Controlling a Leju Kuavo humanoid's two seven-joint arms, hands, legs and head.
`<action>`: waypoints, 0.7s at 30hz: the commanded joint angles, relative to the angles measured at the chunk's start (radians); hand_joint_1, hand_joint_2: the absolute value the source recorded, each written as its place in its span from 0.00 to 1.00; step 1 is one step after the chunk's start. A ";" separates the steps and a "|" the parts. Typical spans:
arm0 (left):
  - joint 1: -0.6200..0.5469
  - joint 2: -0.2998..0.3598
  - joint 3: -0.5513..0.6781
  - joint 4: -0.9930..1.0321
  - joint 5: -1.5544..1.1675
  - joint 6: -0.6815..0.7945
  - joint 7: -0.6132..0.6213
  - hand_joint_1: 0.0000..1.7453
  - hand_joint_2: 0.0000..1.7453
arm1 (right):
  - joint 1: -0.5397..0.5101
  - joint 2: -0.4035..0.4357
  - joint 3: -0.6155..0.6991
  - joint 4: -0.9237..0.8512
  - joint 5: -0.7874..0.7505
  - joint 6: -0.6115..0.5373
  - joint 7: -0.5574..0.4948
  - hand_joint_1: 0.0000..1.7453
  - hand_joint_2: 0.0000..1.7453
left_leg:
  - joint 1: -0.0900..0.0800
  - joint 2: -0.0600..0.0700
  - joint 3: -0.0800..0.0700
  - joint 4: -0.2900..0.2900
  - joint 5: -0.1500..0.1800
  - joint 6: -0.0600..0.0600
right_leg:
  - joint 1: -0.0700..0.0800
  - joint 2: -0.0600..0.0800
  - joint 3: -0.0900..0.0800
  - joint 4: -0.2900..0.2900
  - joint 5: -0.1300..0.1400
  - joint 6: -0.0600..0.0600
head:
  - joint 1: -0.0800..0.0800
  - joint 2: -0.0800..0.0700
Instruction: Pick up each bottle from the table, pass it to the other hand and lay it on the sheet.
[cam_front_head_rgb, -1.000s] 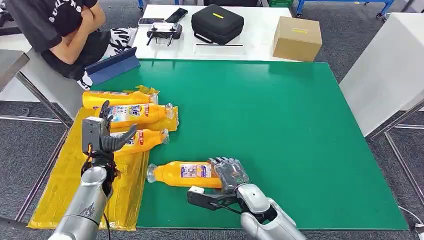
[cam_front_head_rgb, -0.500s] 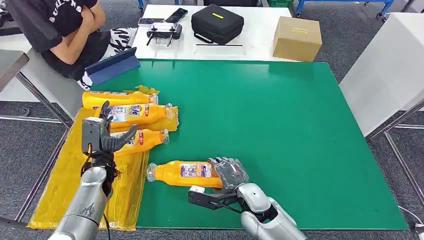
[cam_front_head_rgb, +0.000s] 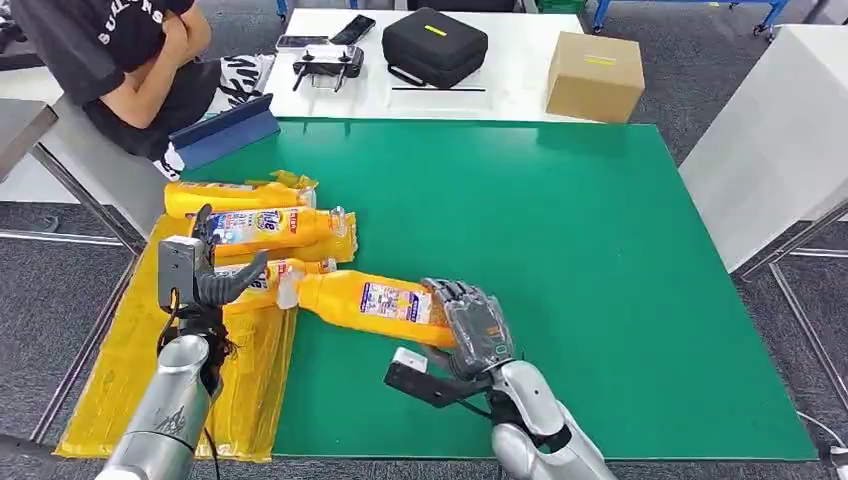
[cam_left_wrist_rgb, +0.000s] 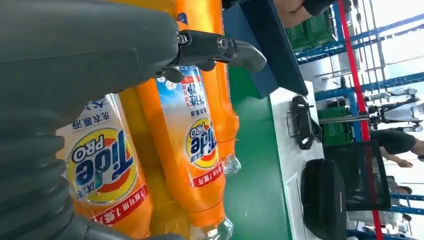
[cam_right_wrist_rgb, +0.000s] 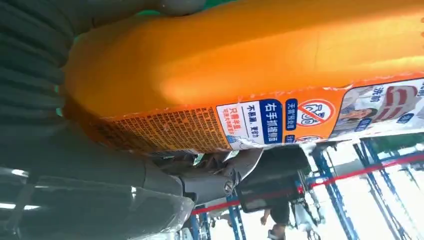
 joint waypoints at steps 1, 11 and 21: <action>-0.044 0.018 0.006 0.030 -0.012 0.014 0.009 0.00 1.00 | 0.040 -0.012 -0.075 -0.121 -0.072 -0.183 -0.079 1.00 1.00 | 0.001 0.000 0.002 0.001 -0.001 -0.004 | 0.001 -0.001 0.002 0.001 -0.001 -0.002 | 0.000 0.000; -0.059 0.023 -0.062 0.013 0.087 -0.102 0.041 0.00 1.00 | -0.076 0.052 -0.107 0.181 -0.257 -0.383 -0.229 1.00 1.00 | 0.002 0.002 0.004 0.001 -0.002 -0.005 | 0.002 0.002 0.004 0.000 -0.001 -0.003 | 0.000 0.000; -0.073 0.047 -0.181 -0.061 0.140 -0.152 0.089 0.00 1.00 | -0.184 0.160 -0.158 0.370 -0.575 -0.353 -0.553 1.00 1.00 | 0.002 0.004 0.004 0.001 -0.002 -0.005 | 0.001 0.003 0.003 0.001 -0.001 -0.003 | 0.000 0.000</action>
